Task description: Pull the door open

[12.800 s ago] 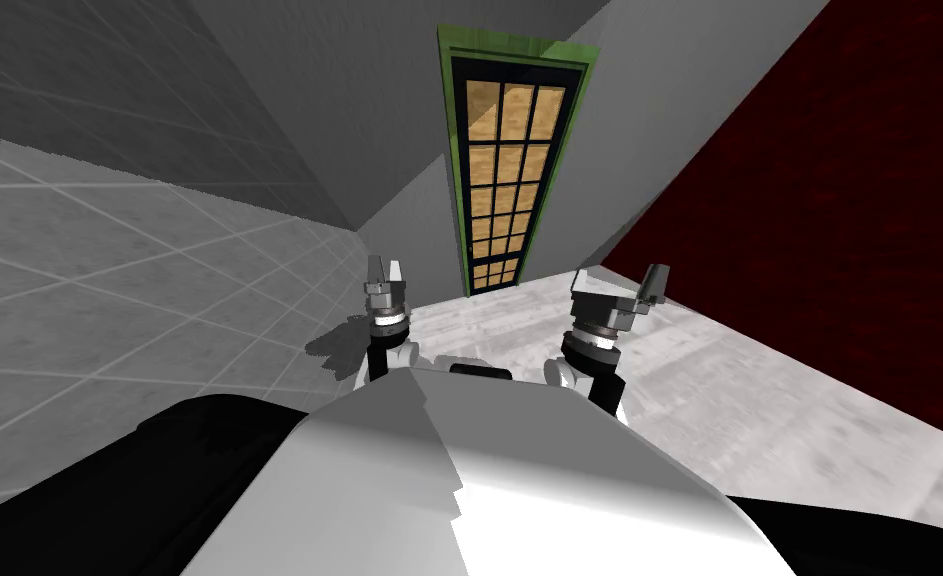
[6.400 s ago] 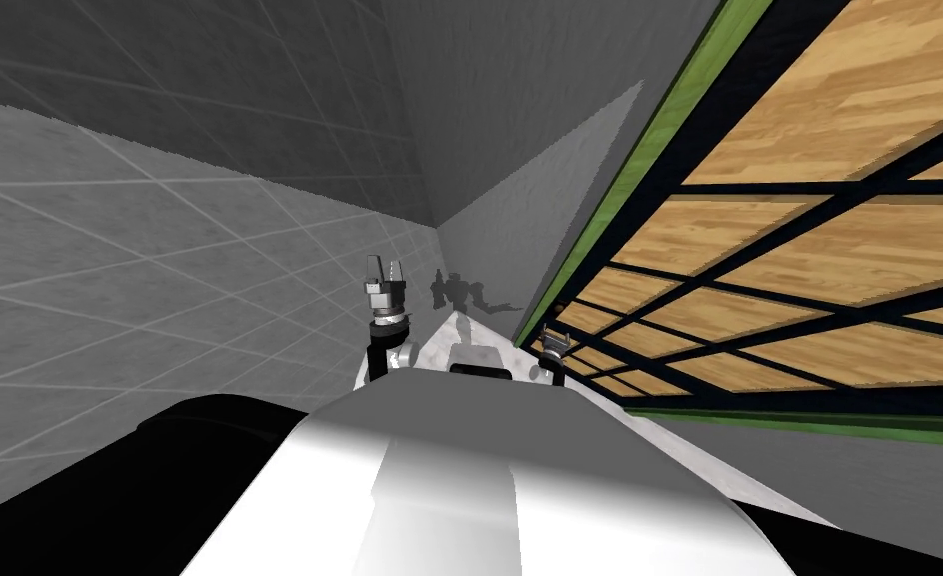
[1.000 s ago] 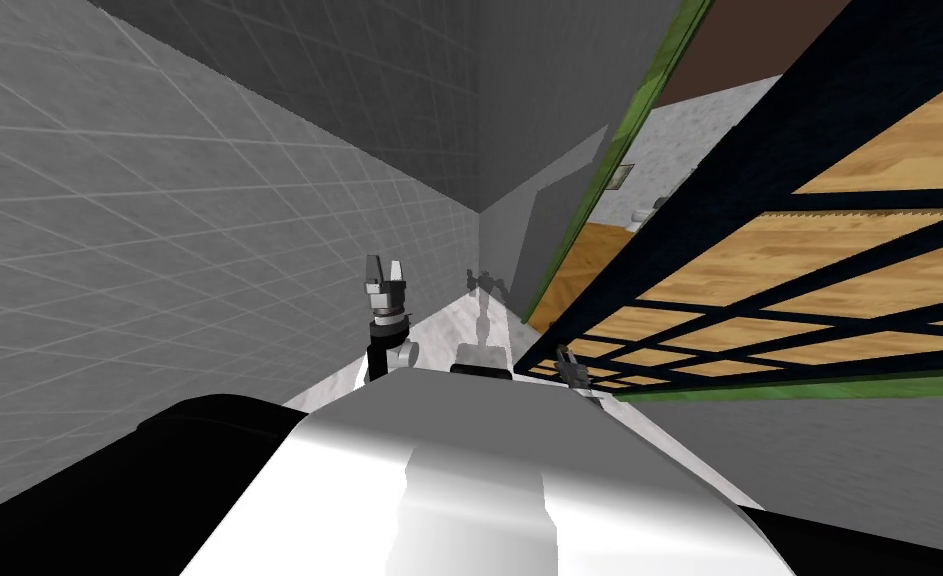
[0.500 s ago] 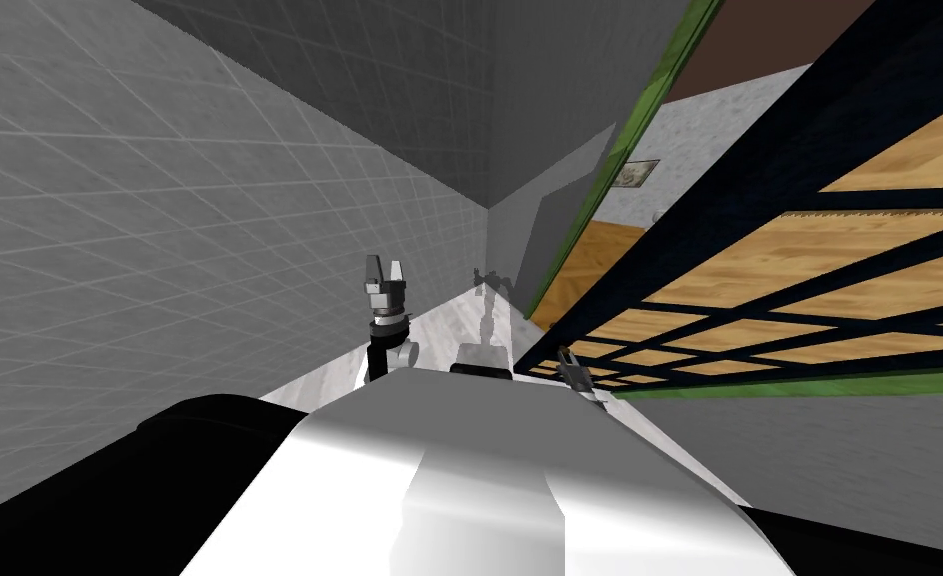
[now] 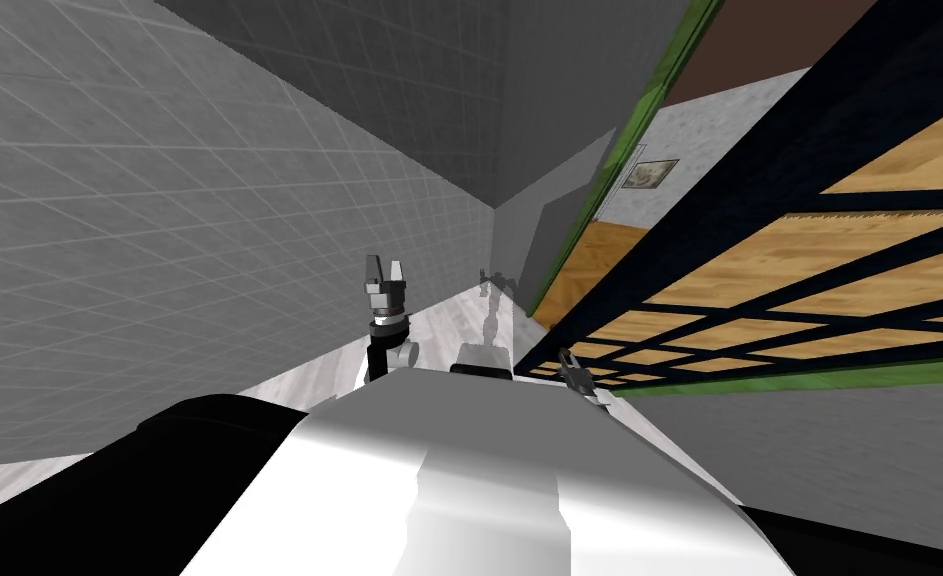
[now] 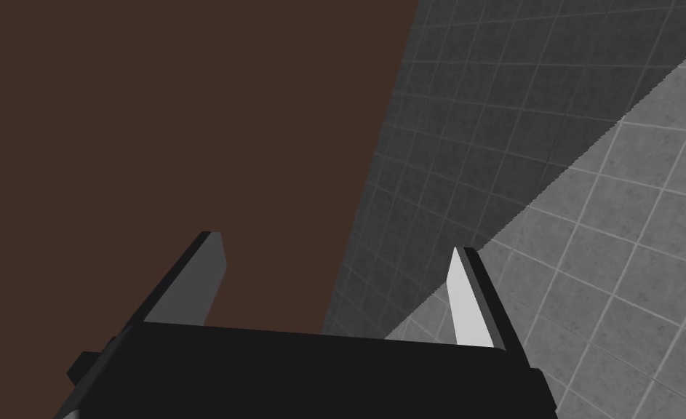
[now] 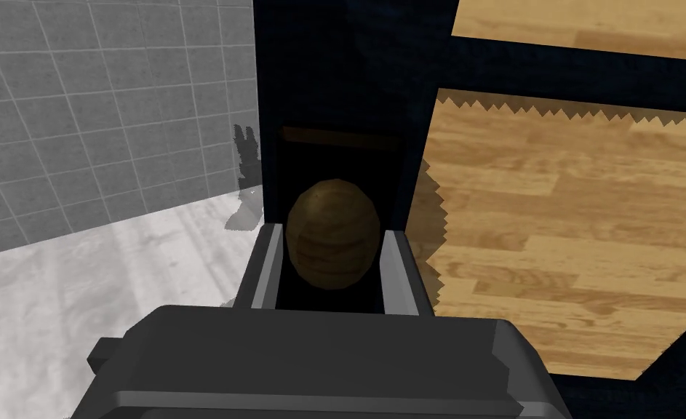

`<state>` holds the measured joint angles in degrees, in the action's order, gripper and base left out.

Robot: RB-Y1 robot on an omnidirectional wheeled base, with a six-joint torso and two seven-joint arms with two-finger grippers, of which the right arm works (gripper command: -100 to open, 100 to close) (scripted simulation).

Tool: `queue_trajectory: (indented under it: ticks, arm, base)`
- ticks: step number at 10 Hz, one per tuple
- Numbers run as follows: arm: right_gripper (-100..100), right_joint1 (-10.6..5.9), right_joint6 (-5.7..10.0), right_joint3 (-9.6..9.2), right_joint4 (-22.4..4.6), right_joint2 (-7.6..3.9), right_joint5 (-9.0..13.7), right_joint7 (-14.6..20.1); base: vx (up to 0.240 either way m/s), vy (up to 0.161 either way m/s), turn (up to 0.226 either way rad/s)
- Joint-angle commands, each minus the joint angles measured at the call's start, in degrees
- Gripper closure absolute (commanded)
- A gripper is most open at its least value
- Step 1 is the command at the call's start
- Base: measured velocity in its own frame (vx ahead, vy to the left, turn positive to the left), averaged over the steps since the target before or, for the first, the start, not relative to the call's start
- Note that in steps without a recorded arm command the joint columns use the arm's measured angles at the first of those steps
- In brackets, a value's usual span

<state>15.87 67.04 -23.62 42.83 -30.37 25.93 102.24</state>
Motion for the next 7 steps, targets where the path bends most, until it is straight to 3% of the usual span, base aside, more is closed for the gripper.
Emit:
queue_trajectory:
  ticks: [1,2,3,6,7]
  arm:
    - [100,0.01,0.80,-0.21,-0.6,-0.14,-0.1,0.4]
    - [100,0.03,1.58,-0.43,-1.2,-0.32,-0.3,0.8]
    - [-100,0.60,1.70,0.02,-0.9,-0.21,0.2,0.5]
    - [-100,1.21,2.31,0.24,-1.1,-0.29,0.4,0.7]
    - [-100,0.53,1.55,0.68,-1.1,0.17,0.6,0.2]
  base:
    - [-0.213,-0.076,0.151]
    - [-0.212,-0.065,0.157]
    - [-0.228,0.003,-0.114]
    - [-0.159,0.086,-0.115]
    - [0.111,-0.009,0.052]
